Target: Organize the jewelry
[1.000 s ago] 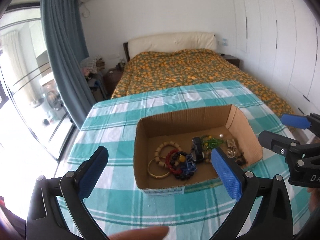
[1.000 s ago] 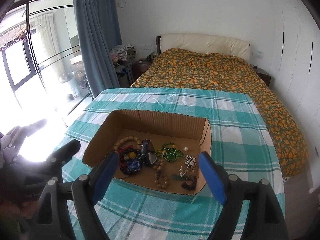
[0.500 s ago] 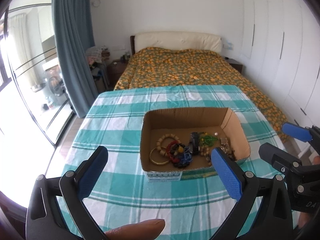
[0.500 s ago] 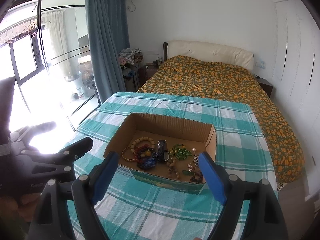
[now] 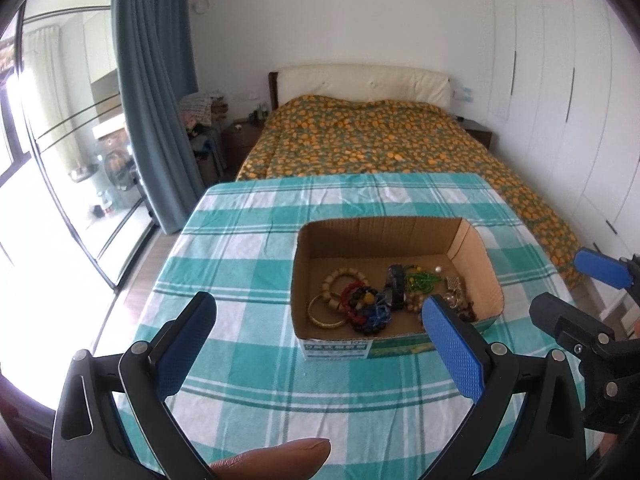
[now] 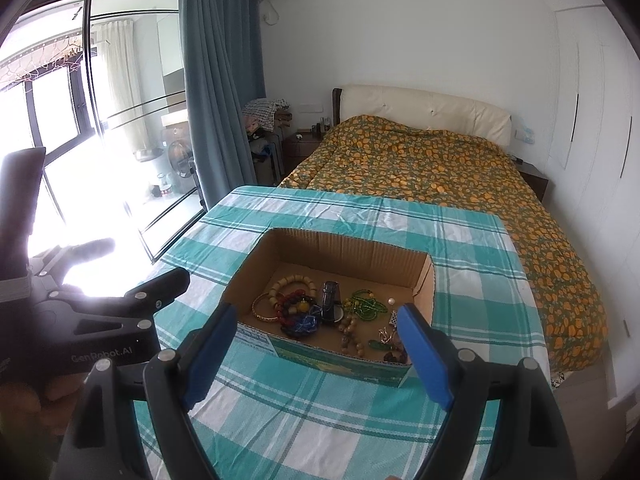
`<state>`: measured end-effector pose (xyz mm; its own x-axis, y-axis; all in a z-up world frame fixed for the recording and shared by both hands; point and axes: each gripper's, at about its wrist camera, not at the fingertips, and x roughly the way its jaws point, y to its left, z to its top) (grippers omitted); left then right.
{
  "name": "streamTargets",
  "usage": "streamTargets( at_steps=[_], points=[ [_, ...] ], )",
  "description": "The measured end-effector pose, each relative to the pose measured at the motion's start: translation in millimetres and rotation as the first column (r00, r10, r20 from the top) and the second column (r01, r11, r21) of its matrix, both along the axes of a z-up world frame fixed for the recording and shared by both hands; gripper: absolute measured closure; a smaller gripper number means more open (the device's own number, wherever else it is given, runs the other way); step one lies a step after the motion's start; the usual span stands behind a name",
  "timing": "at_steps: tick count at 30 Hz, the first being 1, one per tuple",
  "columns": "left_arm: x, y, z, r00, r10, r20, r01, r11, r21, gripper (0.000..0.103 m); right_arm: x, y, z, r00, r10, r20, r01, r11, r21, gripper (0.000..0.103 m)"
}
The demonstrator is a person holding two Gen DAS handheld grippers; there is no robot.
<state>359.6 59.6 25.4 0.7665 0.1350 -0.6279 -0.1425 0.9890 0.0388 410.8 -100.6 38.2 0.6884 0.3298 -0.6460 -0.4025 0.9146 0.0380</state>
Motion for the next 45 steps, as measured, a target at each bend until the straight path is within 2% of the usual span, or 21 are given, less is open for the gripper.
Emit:
streamTargets(
  at_steps=[45],
  points=[
    [-2.6,4.1,2.1,1.000,0.018,-0.013,-0.018,1.000,0.015,0.001,-1.3,-3.9,7.7,1.000,-0.002,0.016,0.002,1.000,-0.012,0.019]
  ],
)
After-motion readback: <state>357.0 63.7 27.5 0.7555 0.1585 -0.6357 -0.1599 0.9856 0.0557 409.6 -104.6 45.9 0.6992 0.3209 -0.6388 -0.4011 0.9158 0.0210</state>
